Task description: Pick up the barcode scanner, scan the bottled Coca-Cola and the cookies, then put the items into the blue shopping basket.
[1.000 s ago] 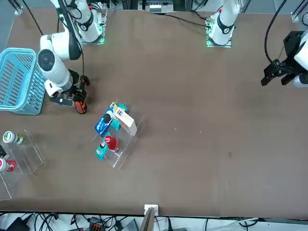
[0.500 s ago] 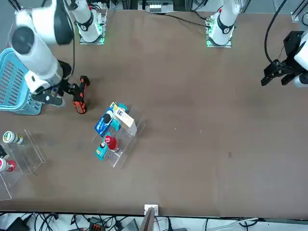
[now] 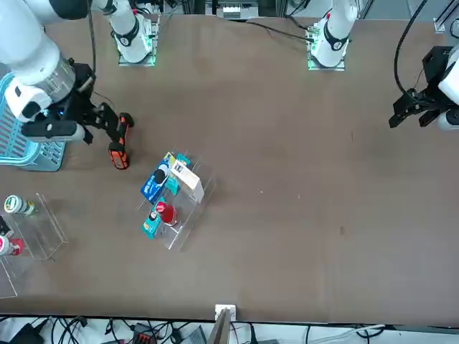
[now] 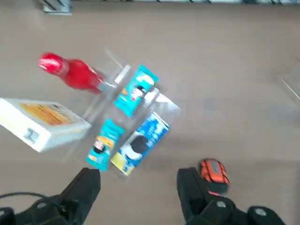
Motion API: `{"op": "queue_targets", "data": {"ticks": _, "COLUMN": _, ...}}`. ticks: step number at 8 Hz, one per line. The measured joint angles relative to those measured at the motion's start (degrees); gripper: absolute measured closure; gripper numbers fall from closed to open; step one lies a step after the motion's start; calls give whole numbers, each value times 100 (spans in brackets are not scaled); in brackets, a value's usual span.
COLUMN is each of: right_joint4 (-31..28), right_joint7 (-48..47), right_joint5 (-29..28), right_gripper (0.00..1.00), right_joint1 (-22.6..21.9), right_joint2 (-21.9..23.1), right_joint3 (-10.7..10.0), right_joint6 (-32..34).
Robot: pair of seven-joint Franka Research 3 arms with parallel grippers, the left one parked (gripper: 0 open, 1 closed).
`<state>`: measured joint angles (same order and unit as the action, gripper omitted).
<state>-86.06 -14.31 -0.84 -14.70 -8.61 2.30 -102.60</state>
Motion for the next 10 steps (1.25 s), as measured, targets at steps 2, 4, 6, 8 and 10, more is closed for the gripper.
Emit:
{"op": "queue_targets", "data": {"ticks": 2, "right_joint4": 1089, "right_joint7": 0, "right_joint5": 1, "right_gripper": 0, "right_joint1": -216, "right_joint2": -1089, "right_joint3": -1, "right_joint6": -50}}
{"op": "queue_targets", "data": {"ticks": 4, "right_joint4": 1718, "right_joint7": 20, "right_joint5": 2, "right_gripper": 0, "right_joint1": -259, "right_joint2": -1836, "right_joint3": -4, "right_joint6": -212}}
{"op": "queue_targets", "data": {"ticks": 6, "right_joint4": 1914, "right_joint7": 41, "right_joint5": 8, "right_gripper": 0, "right_joint1": -440, "right_joint2": -2121, "right_joint3": -6, "right_joint6": -522}}
{"op": "queue_targets", "data": {"ticks": 8, "right_joint4": 2050, "right_joint7": 41, "right_joint5": 15, "right_gripper": 0, "right_joint1": -610, "right_joint2": -2154, "right_joint3": -7, "right_joint6": -531}}
{"op": "queue_targets", "data": {"ticks": 10, "right_joint4": 2102, "right_joint7": 106, "right_joint5": 16, "right_gripper": 0, "right_joint1": -625, "right_joint2": -2155, "right_joint3": -12, "right_joint6": -582}}
